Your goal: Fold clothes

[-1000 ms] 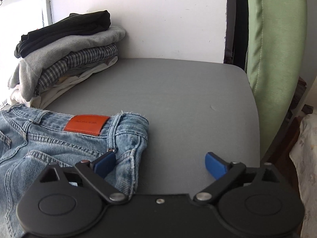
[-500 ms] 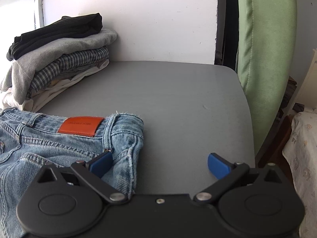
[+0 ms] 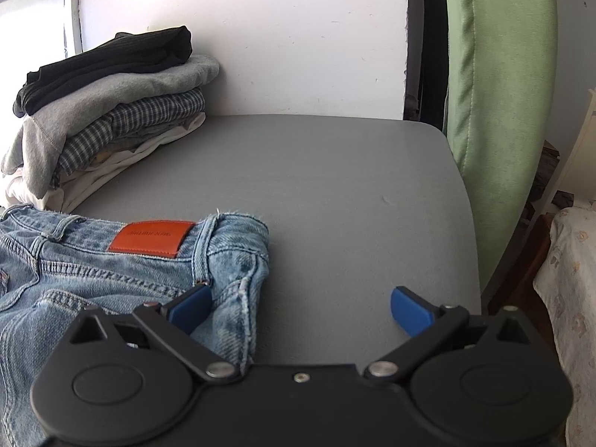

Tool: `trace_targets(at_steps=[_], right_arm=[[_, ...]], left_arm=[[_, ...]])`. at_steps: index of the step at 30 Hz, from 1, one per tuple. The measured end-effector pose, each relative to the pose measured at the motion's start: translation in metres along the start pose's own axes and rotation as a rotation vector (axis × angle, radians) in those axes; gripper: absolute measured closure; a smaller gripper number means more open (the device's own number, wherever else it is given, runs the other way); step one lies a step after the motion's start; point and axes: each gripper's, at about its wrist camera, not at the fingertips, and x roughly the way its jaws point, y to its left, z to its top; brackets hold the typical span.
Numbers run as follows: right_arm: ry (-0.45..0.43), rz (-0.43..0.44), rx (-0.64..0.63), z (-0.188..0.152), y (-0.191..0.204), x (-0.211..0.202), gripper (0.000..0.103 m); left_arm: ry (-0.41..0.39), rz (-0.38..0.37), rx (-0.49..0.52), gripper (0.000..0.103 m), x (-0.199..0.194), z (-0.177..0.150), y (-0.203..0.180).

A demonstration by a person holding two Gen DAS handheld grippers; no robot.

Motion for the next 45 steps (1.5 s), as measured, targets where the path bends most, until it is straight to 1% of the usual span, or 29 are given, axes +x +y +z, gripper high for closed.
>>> trace_targets(at_steps=[2,3,5,7,8,9,10,11,13,14,16,18,20,21,22,23,25,26,28,31,33,35,40,44,45], right_arm=[[0.000,0.000,-0.001,0.000,0.000,0.000,0.000],[0.002,0.002,-0.003,0.001,0.000,-0.001,0.000],[0.015,0.007,-0.026,0.006,0.001,-0.003,0.000],[0.033,0.013,-0.061,0.013,0.003,-0.009,0.000],[0.015,0.019,-0.082,0.016,0.005,-0.017,0.000],[-0.024,0.035,-0.107,0.018,0.009,-0.026,0.000],[-0.063,0.057,-0.144,0.020,0.014,-0.033,0.000],[-0.089,0.088,-0.193,0.023,0.023,-0.039,0.000],[-0.140,0.153,-0.290,0.027,0.040,-0.050,0.000],[-0.149,0.203,-0.329,0.029,0.052,-0.052,0.000],[-0.130,0.324,-0.379,0.031,0.079,-0.050,0.000],[-0.108,0.442,-0.429,0.033,0.107,-0.048,0.000],[-0.077,0.529,-0.484,0.031,0.136,-0.043,0.000],[-0.062,0.581,-0.513,0.029,0.155,-0.040,0.000],[-0.054,0.617,-0.531,0.027,0.169,-0.037,0.000],[-0.043,0.652,-0.547,0.026,0.184,-0.034,0.000],[0.007,0.726,-0.561,0.025,0.214,-0.023,0.000],[0.034,0.759,-0.566,0.025,0.228,-0.017,0.000],[0.073,0.774,-0.599,0.022,0.255,-0.002,0.000],[0.110,0.717,-0.639,0.017,0.285,0.026,0.000],[0.115,0.728,-0.646,0.019,0.298,0.034,0.000],[0.113,0.718,-0.678,0.022,0.309,0.036,0.000],[0.144,0.746,-0.657,0.033,0.319,0.049,0.000],[0.161,0.755,-0.667,0.036,0.315,0.044,0.000],[0.139,0.771,-0.671,0.038,0.306,0.034,0.000]], left_arm=[[-0.017,0.000,-0.007,0.087,-0.009,0.002,0.002],[-0.024,-0.007,-0.020,0.084,-0.015,0.002,0.004],[-0.030,-0.033,-0.051,0.069,-0.029,0.001,0.007],[-0.033,-0.054,-0.047,0.063,-0.042,-0.004,0.006],[-0.027,-0.065,-0.024,0.058,-0.047,-0.009,0.001],[-0.017,-0.075,0.000,0.054,-0.051,-0.014,-0.004],[0.003,-0.079,0.026,0.045,-0.055,-0.022,-0.011],[0.023,-0.085,0.048,0.039,-0.056,-0.030,-0.016],[0.063,-0.093,0.094,0.038,-0.058,-0.048,-0.028],[0.080,-0.087,0.120,0.038,-0.058,-0.057,-0.035],[0.106,-0.071,0.173,0.035,-0.057,-0.077,-0.047],[0.079,-0.025,0.232,0.029,-0.058,-0.094,-0.059],[0.053,0.021,0.284,0.020,-0.059,-0.110,-0.069],[0.048,0.040,0.281,0.019,-0.059,-0.112,-0.071],[0.055,0.048,0.255,0.016,-0.058,-0.111,-0.069],[0.065,0.056,0.225,0.010,-0.056,-0.111,-0.066],[0.106,0.068,0.141,0.000,-0.050,-0.108,-0.058],[0.111,0.066,0.126,0.000,-0.049,-0.108,-0.056],[0.100,0.071,0.146,0.000,-0.050,-0.110,-0.058],[0.091,0.088,0.118,0.000,-0.052,-0.114,-0.060],[0.085,0.095,0.106,0.000,-0.053,-0.116,-0.060],[0.080,0.097,0.101,0.000,-0.053,-0.117,-0.060],[0.067,0.092,0.105,0.000,-0.053,-0.118,-0.059],[0.051,0.077,0.118,0.000,-0.052,-0.120,-0.057],[0.047,0.075,0.120,0.000,-0.052,-0.120,-0.056]])
